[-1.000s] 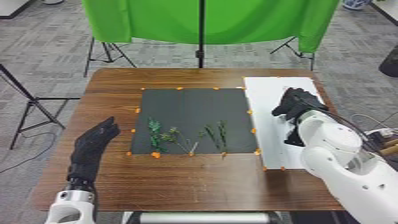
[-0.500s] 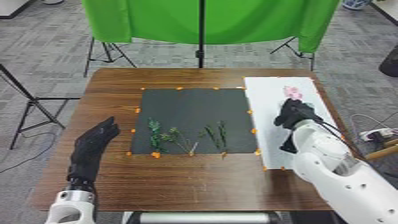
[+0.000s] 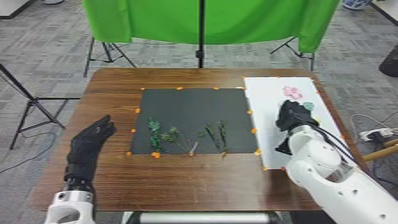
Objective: Arrange flowers
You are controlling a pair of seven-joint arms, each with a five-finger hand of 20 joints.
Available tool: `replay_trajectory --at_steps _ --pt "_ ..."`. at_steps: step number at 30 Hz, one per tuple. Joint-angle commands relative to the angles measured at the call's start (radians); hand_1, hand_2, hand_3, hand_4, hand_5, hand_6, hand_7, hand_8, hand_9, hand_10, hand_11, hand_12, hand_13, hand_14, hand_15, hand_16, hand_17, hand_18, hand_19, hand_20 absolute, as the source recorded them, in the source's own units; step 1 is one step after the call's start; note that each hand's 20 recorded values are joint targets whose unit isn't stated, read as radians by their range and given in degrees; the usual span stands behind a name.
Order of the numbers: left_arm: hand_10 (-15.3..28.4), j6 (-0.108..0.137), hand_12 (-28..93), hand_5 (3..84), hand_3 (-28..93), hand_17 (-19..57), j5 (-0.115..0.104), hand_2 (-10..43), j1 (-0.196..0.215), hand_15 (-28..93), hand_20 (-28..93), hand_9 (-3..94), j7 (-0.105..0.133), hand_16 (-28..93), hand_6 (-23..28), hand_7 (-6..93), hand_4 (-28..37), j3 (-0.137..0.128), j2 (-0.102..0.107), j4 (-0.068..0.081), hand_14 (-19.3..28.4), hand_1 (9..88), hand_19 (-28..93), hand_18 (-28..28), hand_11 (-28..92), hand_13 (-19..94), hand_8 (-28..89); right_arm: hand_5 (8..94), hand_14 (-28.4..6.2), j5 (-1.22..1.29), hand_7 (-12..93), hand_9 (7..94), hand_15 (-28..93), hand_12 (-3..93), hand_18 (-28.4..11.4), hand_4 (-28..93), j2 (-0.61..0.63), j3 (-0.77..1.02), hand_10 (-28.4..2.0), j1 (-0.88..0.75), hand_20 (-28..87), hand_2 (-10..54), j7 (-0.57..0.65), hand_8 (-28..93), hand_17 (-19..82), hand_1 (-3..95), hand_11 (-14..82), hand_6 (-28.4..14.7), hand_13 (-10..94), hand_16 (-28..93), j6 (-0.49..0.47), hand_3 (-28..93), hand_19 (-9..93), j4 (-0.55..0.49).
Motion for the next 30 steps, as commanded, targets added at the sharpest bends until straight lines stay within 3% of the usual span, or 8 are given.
replay_trajectory --at_steps 1,5,9,11,16,20,21,30 --pt "13.0 0.095 13 47.1 64 7.8 -0.043 -3.3 0.018 19 20 42.3 0.067 2 4.5 8.1 -19.4 -0.030 0.011 -0.008 16.0 27.9 6 10.9 15 32 -5 79.4 -1.4 0.046 16 92.3 55 39.8 -3.5 -6 0.018 -0.097 -11.7 0.189 37 -9.5 -0.113 19 73 69.6 11.7 -5.6 94 28 0.048 48 92 -0.127" --pt "13.3 0.115 12 47.7 66 9.0 -0.075 2.7 0.026 18 21 42.8 0.086 1 4.5 8.1 -26.6 -0.043 0.013 -0.014 15.8 23.6 6 10.4 15 32 -6 79.4 -1.4 0.170 16 92.4 55 39.9 -3.5 -6 -0.049 -0.262 -11.6 0.381 37 -9.5 -0.227 19 73 69.5 12.0 -5.4 94 28 0.048 48 92 -0.114" --pt "14.0 0.132 11 48.3 63 10.6 -0.115 15.4 0.033 16 21 44.4 0.096 0 4.8 7.0 -28.2 -0.044 0.022 -0.019 15.1 19.4 4 9.4 14 33 -6 79.4 -1.3 0.277 16 92.4 55 39.8 -3.8 -6 -0.176 -0.428 -11.4 0.555 38 -9.5 -0.307 19 73 69.1 12.1 -5.2 94 28 0.014 48 92 -0.038" --pt "14.3 0.170 11 48.0 58 12.0 -0.131 21.3 0.018 15 20 45.2 0.094 -1 5.4 6.6 -28.2 -0.028 0.029 -0.017 14.9 21.7 3 8.7 15 35 -6 79.4 -1.3 0.303 16 92.3 55 39.9 -3.8 -6 -0.237 -0.478 -11.4 0.602 38 -9.5 -0.341 19 73 68.8 12.2 -5.2 94 28 0.012 48 92 -0.002" --pt "15.1 0.176 9 48.0 50 14.1 -0.158 30.4 0.015 13 20 47.4 0.083 -3 7.0 5.5 -28.3 -0.024 0.034 -0.018 14.4 27.5 3 8.2 14 37 -6 79.1 -1.3 0.383 17 92.3 55 39.9 -4.1 -7 -0.377 -0.560 -11.3 0.674 38 -9.5 -0.390 19 73 68.1 12.3 -4.8 94 28 -0.015 49 92 0.090" --pt "15.4 0.175 8 48.6 49 14.3 -0.155 32.5 0.002 13 19 47.8 0.077 -3 7.8 5.3 -28.3 -0.011 0.037 -0.013 14.3 29.0 4 8.2 14 37 -6 78.9 -1.2 0.428 17 92.1 55 39.7 -4.3 -7 -0.455 -0.617 -11.1 0.708 38 -9.5 -0.426 18 72 67.7 12.3 -4.5 94 28 -0.029 50 93 0.180" --pt "15.5 0.164 8 48.7 50 14.3 -0.160 32.6 0.040 13 20 47.9 0.100 -3 7.8 5.3 -28.3 -0.015 0.034 -0.029 14.3 28.4 4 8.1 14 37 -6 78.8 -1.3 0.444 17 92.1 55 39.7 -4.4 -7 -0.451 -0.651 -11.1 0.714 38 -9.5 -0.401 18 72 67.7 12.3 -4.5 94 28 -0.026 50 93 0.163" --pt "15.3 0.134 8 49.0 52 14.3 -0.156 32.2 -0.005 14 19 47.8 0.092 -2 8.1 5.6 -28.3 0.011 0.039 -0.005 14.5 27.7 3 8.3 15 37 -6 77.8 -1.3 0.436 18 91.5 55 39.4 -4.7 -8 -0.533 -0.715 -11.0 0.703 38 -9.5 -0.407 18 72 66.4 11.8 -3.9 94 29 -0.063 51 93 0.320"
